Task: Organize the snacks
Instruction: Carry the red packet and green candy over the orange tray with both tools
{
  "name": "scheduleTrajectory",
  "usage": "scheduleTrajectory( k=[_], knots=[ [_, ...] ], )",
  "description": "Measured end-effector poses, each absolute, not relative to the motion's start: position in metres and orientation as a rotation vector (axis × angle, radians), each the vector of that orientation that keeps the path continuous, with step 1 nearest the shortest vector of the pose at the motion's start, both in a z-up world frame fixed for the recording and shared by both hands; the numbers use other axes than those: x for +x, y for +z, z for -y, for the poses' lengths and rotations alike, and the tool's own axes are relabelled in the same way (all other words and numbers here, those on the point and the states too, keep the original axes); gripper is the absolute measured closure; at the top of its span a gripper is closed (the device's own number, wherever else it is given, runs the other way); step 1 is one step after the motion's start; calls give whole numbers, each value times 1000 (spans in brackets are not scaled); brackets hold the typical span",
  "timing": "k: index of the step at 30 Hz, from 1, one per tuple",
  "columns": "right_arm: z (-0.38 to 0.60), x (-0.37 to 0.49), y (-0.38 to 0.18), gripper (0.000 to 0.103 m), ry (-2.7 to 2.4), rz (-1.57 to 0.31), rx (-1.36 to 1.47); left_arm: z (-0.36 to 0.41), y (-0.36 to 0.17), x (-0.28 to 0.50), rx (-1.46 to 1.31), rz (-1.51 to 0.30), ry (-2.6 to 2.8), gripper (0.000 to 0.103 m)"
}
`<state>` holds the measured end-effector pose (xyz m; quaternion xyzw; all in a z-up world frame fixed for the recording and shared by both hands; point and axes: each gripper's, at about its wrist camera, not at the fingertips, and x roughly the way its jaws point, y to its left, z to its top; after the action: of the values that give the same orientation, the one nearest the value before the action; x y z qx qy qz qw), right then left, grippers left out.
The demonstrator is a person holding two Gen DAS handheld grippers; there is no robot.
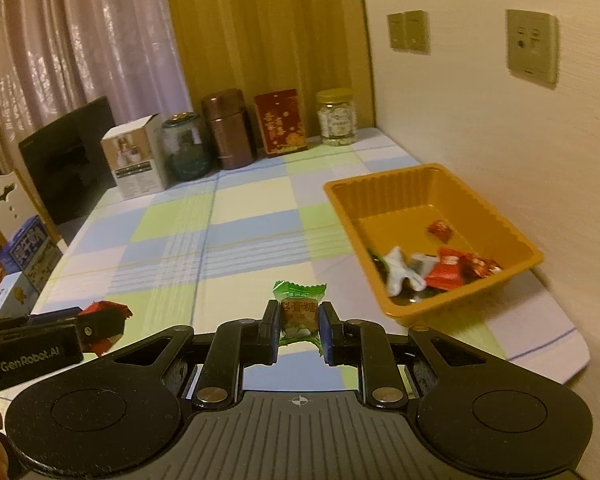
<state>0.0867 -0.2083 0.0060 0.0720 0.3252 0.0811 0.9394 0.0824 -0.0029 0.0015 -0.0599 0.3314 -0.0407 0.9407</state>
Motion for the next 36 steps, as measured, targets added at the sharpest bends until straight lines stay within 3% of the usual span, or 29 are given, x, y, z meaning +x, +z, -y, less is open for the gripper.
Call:
scheduleTrajectory(
  k=[36],
  knots=[
    [323,103,3,83,-55,-663,229,127,10,136,-51,-680,-323,63]
  ],
)
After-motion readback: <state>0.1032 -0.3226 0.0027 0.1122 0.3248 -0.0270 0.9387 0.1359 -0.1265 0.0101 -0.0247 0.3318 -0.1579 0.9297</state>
